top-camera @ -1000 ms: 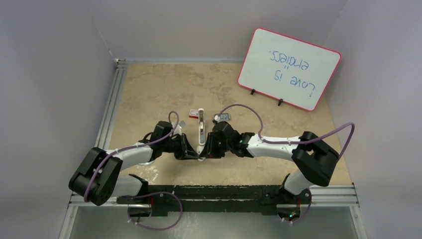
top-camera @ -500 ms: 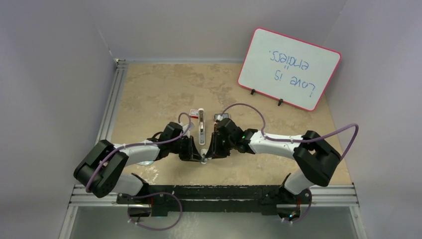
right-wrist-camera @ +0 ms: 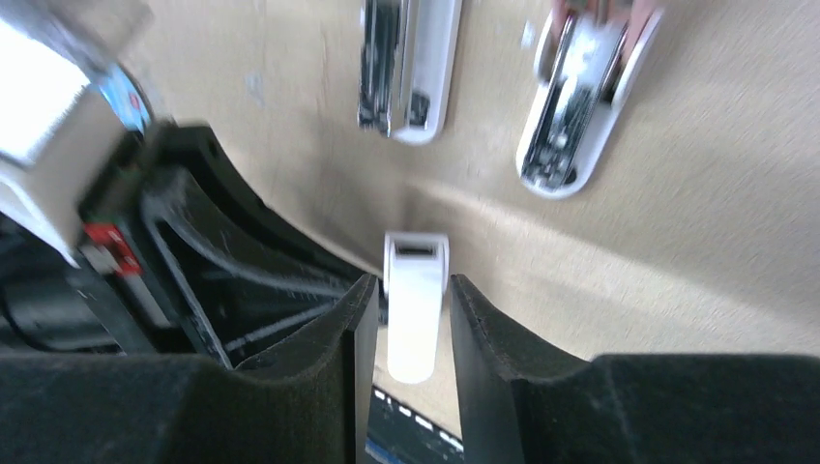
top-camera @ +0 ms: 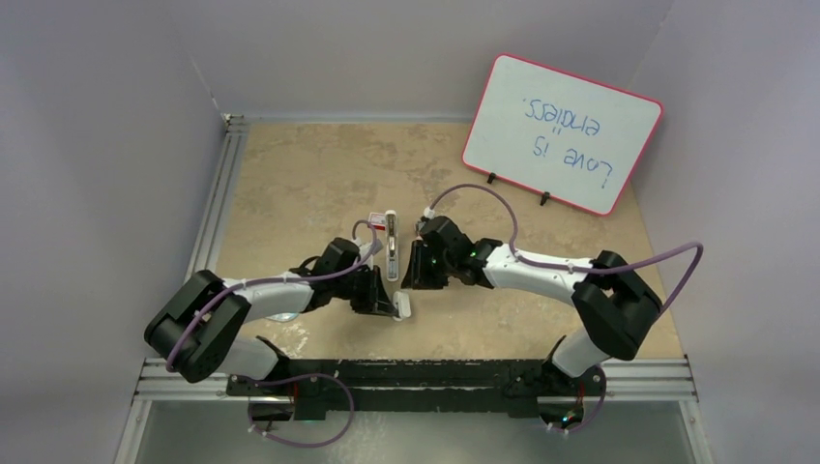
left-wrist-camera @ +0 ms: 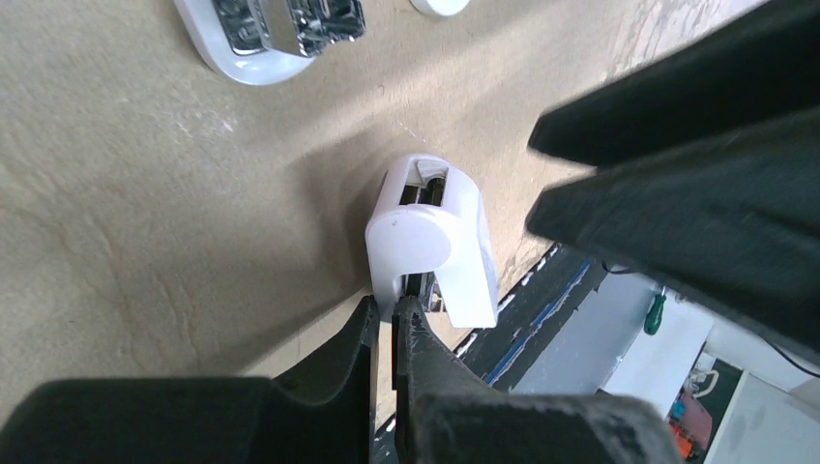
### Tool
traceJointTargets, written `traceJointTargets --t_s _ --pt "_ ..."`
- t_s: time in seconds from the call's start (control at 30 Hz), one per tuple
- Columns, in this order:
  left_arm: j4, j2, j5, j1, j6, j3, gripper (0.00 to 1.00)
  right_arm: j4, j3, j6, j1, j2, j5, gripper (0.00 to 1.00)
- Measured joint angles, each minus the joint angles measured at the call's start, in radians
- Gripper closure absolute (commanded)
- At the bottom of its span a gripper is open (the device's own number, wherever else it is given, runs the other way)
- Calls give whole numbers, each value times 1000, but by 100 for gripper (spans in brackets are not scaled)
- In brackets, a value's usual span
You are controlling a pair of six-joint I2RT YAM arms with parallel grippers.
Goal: Load the staples into the stapler
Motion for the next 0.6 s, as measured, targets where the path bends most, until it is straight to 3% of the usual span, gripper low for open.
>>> traceJointTargets --t_s 0.17,0.33,0.47,0.6 --pt "-2 3 8 -14 6 0 100 9 38 -1 -18 4 61 62" --pt "-3 3 8 -14 3 0 100 38 32 -23 -18 3 72 45" --pt "-2 7 8 -14 -16 0 100 107 -69 -24 -13 -46 41 35" --pt "6 22 10 -14 -45 1 100 109 -153 -5 34 -103 23 32"
